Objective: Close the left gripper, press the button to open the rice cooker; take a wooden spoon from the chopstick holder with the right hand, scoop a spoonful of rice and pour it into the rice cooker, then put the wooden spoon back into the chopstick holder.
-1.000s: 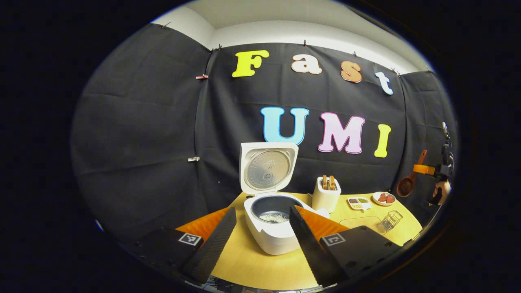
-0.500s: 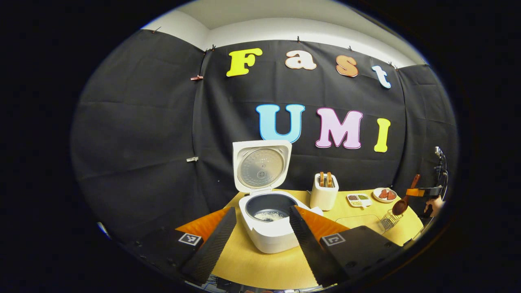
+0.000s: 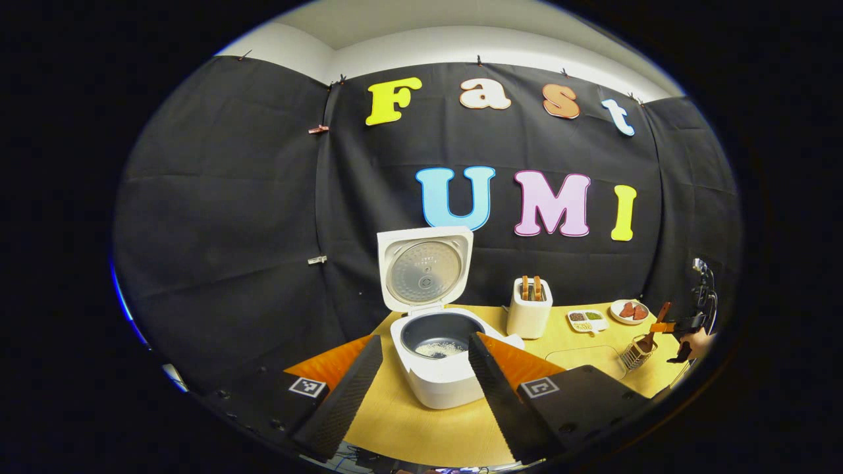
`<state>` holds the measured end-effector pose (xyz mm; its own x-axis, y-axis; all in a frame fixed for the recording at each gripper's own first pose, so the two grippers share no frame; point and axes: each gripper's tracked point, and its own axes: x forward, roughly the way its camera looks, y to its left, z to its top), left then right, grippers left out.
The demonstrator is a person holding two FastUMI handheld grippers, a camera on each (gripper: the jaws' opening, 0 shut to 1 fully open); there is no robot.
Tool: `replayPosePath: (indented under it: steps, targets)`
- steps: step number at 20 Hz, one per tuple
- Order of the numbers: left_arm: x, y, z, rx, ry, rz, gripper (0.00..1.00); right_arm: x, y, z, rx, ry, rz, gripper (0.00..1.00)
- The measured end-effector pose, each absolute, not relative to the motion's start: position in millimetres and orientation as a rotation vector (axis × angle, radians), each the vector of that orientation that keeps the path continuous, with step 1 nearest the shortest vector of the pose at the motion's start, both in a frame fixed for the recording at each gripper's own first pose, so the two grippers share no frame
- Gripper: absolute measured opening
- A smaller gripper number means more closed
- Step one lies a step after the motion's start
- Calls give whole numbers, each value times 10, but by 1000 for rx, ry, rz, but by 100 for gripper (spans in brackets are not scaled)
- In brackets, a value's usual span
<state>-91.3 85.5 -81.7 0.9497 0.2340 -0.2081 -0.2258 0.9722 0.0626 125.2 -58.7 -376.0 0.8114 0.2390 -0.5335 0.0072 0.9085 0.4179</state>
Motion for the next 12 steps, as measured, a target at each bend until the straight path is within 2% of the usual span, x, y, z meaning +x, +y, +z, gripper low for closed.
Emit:
replayPosePath:
  steps: [4, 5, 6, 7, 8, 11, 12]
  targets:
    - [-928, 929, -820, 17, 214, 243, 92, 1201, -706, -3808, 459, 622, 71, 16]
    - [-924, 945, -813, 22, 214, 241, 92, 1197, -775, -3847, 449, 627, 43, 8]
    - [-929, 970, -816, 29, 214, 239, 92, 1154, -831, -3854, 445, 637, 23, 25]
    - [-916, 978, -813, 36, 214, 233, 92, 1130, -857, -3854, 449, 644, 12, 32]
    - [-897, 983, -821, 41, 214, 226, 92, 1087, -887, -3865, 450, 652, -1, 44]
    - [-815, 1007, -806, 36, 208, 197, 91, 972, -1031, -3836, 445, 646, -56, 95]
    - [-787, 1020, -803, 38, 204, 187, 92, 914, -1070, -3819, 446, 645, -71, 96]
